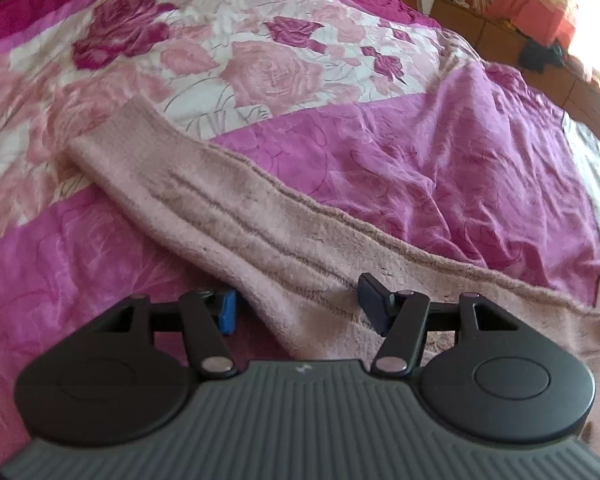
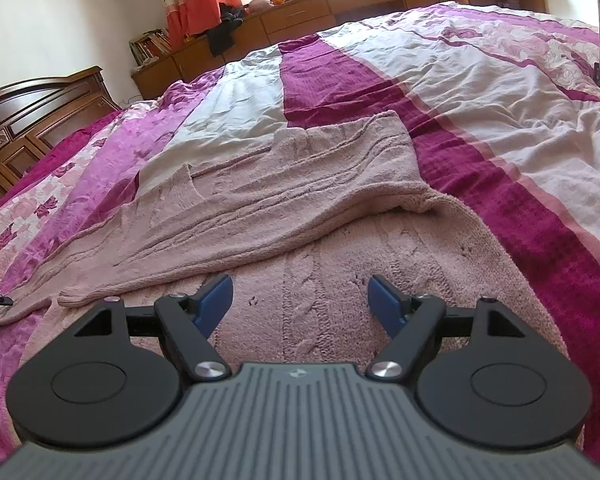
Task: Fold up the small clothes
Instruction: 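Move the left tool to the sleeve cuff and close on it, then lift the cuff and fold the sleeve back over the body with the left tool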
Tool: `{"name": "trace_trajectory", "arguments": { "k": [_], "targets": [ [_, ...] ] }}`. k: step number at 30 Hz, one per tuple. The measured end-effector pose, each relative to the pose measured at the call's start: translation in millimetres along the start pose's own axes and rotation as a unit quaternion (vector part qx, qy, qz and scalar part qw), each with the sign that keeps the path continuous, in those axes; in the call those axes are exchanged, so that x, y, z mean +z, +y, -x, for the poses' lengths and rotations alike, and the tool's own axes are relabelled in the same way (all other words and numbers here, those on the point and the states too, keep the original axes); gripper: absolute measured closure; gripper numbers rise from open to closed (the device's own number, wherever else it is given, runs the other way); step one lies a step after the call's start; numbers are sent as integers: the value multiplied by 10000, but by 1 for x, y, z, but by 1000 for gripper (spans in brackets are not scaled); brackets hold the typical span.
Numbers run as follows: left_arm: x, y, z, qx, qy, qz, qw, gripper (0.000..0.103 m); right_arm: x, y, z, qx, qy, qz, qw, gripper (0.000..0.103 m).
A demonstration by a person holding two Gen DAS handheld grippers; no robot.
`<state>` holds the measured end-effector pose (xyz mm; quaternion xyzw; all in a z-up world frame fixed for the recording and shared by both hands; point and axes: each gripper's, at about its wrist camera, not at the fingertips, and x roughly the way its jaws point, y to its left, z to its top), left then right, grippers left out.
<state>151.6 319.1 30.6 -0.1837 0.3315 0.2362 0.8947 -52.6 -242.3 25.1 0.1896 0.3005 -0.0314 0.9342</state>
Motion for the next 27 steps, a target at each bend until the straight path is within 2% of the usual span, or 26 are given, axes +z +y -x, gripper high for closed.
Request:
{"name": "trace_trajectory", "arguments": {
  "k": [2, 4, 5, 10, 16, 22, 27],
  "targets": [
    [-2, -7, -1, 61, -76, -246, 9997, 59, 0, 0, 0, 1, -3, -9, 10000, 23],
    [-3, -10, -2, 28, -90, -409, 9991, 90, 0, 0, -1, -1, -5, -6, 10000, 23],
    [-3, -10, -1, -67, -77, -402, 9991, 92, 0, 0, -1, 1, -5, -7, 10000, 23],
    [-1, -17, 15, -239, -286, -588, 9976, 95, 0, 0, 0, 14, -14, -28, 10000, 23],
    [10, -35, 58, -739, -739, -651, 9924, 95, 0, -4, 0, 70, -54, -113, 9999, 23],
    [14, -73, 101, -1252, -1062, -847, 9828, 95, 1, -9, 3, 136, -104, -201, 9997, 23],
    [9, -114, 121, -1458, -1209, -1108, 9756, 95, 2, -13, 8, 192, -167, -311, 9992, 23]
  ]
}}
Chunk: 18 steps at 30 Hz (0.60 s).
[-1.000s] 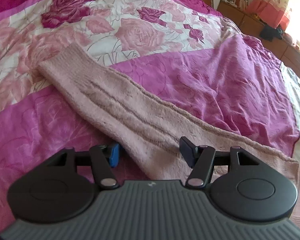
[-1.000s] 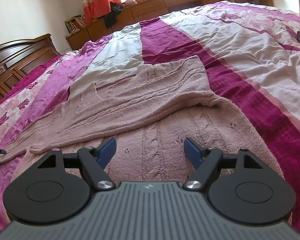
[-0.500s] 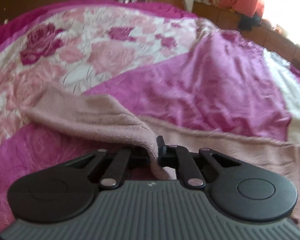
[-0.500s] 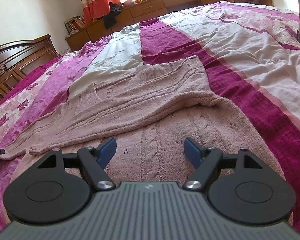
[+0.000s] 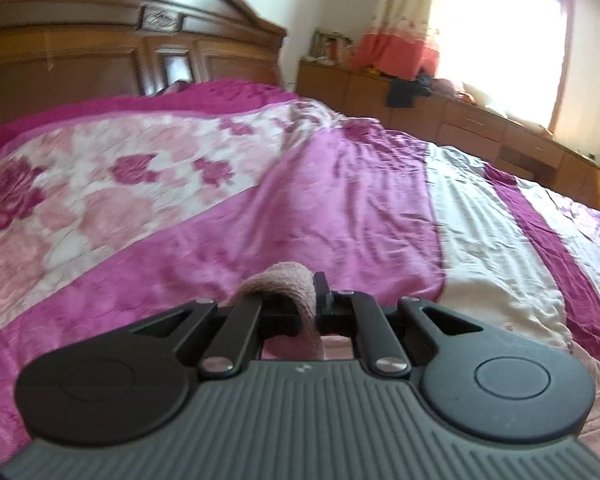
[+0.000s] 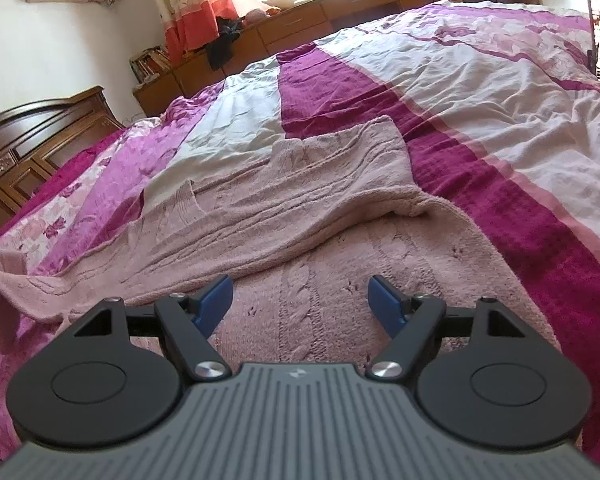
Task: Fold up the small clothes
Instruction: 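Lift the cuff and fold the sleeve back over the body with the left tool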
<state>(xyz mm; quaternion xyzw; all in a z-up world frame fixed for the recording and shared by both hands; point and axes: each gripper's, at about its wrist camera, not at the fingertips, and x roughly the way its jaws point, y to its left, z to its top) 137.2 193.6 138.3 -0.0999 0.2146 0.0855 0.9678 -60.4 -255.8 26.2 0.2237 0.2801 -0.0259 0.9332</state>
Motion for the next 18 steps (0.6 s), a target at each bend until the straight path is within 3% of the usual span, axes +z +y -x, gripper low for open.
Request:
{"name": "trace_trajectory", "arguments": {
  "k": [5, 13, 18],
  "targets": [
    [0, -47, 4, -401, 3, -46, 9992, 95, 1, -6, 5, 58, -78, -91, 9999, 23],
    [-17, -137, 21, -1039, -164, -605, 9926, 95, 3, -19, 11, 76, -178, -298, 9994, 23],
    [-45, -186, 20, -1473, 96, -857, 9853, 95, 4, -24, 14, 117, -230, -348, 9991, 23]
  ]
}}
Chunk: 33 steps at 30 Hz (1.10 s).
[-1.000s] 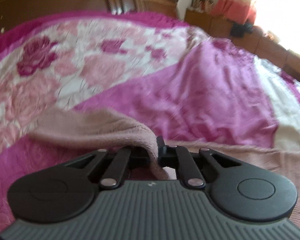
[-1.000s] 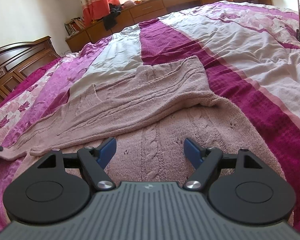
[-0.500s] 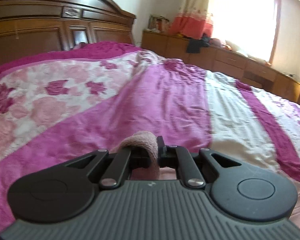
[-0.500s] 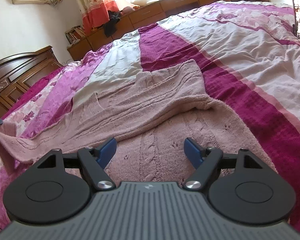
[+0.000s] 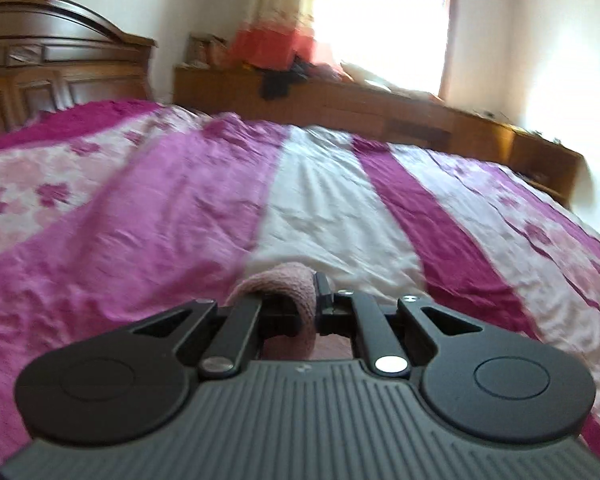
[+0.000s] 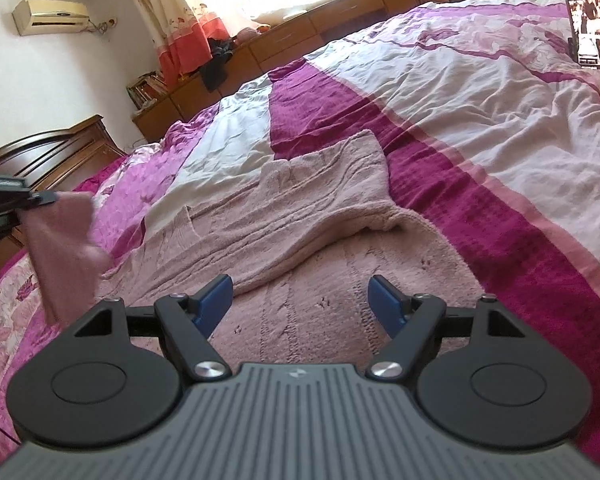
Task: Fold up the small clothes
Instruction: 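Lift the cuff and fold the sleeve back over the body with the left tool, then open the left tool and withdraw it from the folded cardigan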
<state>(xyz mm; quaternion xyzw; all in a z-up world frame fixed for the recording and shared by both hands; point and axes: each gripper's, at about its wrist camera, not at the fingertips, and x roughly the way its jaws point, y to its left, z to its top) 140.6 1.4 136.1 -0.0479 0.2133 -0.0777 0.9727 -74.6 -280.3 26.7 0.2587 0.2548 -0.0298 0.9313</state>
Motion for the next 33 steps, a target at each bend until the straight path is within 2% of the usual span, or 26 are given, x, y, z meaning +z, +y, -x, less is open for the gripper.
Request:
{"name": "trace_trajectory", "arguments": {
  "k": [7, 15, 17, 18, 19, 22, 33],
  "targets": [
    [-49, -48, -27, -343, 617, -436, 9965, 95, 2, -11, 4, -19, -75, -109, 9999, 23],
    [-98, -65, -48, -650, 1445, -791, 9842, 93, 0, -19, 3, -45, -77, -224, 9997, 23],
    [-106, -67, -51, -701, 1629, -854, 9804, 89, 0, -20, 3, -38, -74, -231, 9997, 23],
    [-108, -68, -50, -716, 1690, -860, 9793, 81, 0, -20, 3, -36, -72, -239, 9997, 23],
    [-110, -68, -50, -729, 1726, -862, 9785, 71, -1, -21, 3, -31, -72, -251, 9997, 23],
    [-114, -69, -44, -786, 1714, -908, 9779, 58, -1, -22, 3, -20, -78, -267, 9996, 23],
    [-104, -56, -13, -646, 1798, -839, 9780, 57, 0, -25, 6, -6, -107, -347, 9993, 23]
  ]
}}
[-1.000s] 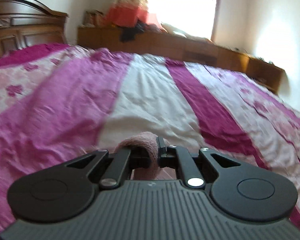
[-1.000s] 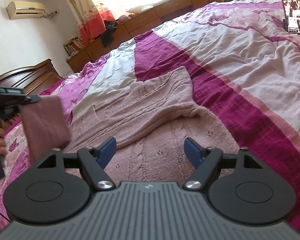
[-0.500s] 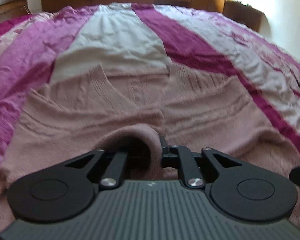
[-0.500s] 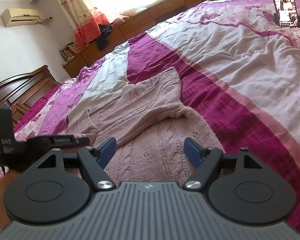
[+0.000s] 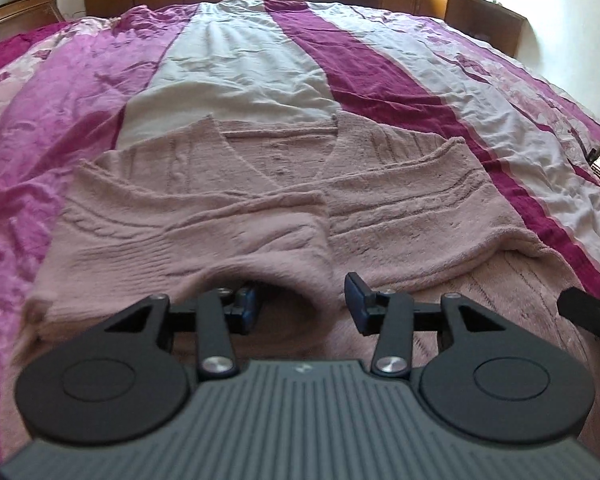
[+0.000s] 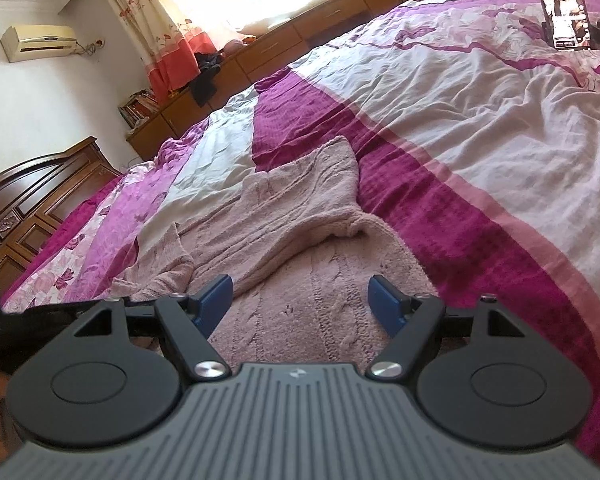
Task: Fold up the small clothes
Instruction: 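Open the left tool and withdraw it from the folded cardigan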
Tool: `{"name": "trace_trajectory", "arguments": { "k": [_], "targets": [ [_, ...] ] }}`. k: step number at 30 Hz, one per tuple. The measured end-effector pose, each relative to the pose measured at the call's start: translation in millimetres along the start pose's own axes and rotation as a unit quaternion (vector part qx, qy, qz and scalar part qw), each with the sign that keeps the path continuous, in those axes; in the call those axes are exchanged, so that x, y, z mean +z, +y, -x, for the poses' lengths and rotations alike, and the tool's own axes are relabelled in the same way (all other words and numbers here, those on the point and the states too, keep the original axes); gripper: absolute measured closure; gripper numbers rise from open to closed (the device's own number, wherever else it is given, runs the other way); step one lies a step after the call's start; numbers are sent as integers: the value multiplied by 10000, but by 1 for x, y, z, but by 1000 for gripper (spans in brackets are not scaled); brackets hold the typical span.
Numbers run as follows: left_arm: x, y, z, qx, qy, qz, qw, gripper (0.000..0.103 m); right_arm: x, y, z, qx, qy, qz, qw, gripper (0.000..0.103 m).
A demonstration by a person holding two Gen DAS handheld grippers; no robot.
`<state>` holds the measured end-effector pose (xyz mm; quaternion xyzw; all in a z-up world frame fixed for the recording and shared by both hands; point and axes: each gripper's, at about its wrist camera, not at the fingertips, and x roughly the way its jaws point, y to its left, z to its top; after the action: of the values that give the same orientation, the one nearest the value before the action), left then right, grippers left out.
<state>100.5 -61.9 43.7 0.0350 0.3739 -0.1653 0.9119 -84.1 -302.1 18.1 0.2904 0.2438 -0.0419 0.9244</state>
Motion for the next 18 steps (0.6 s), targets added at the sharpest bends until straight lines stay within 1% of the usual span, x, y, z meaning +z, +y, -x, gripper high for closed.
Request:
{"name": "trace_trajectory", "arguments": {
  "k": [7, 10, 14, 18],
  "targets": [
    [-5, 26, 29, 162, -83, 222, 9996, 57, -1, 6, 1, 51, 18, 43, 10000, 23],
    [-5, 37, 42, 350, -146, 243, 9990, 57, 0, 9, 1, 93, 36, 55, 9999, 23],
    [-5, 55, 58, 479, -282, 370, 9978, 57, 1, 16, 0, 159, 73, 123, 9998, 23],
    [-8, 71, 66, 766, -330, 477, 9954, 57, 1, 28, -1, 256, 135, 286, 9992, 23]
  ]
}}
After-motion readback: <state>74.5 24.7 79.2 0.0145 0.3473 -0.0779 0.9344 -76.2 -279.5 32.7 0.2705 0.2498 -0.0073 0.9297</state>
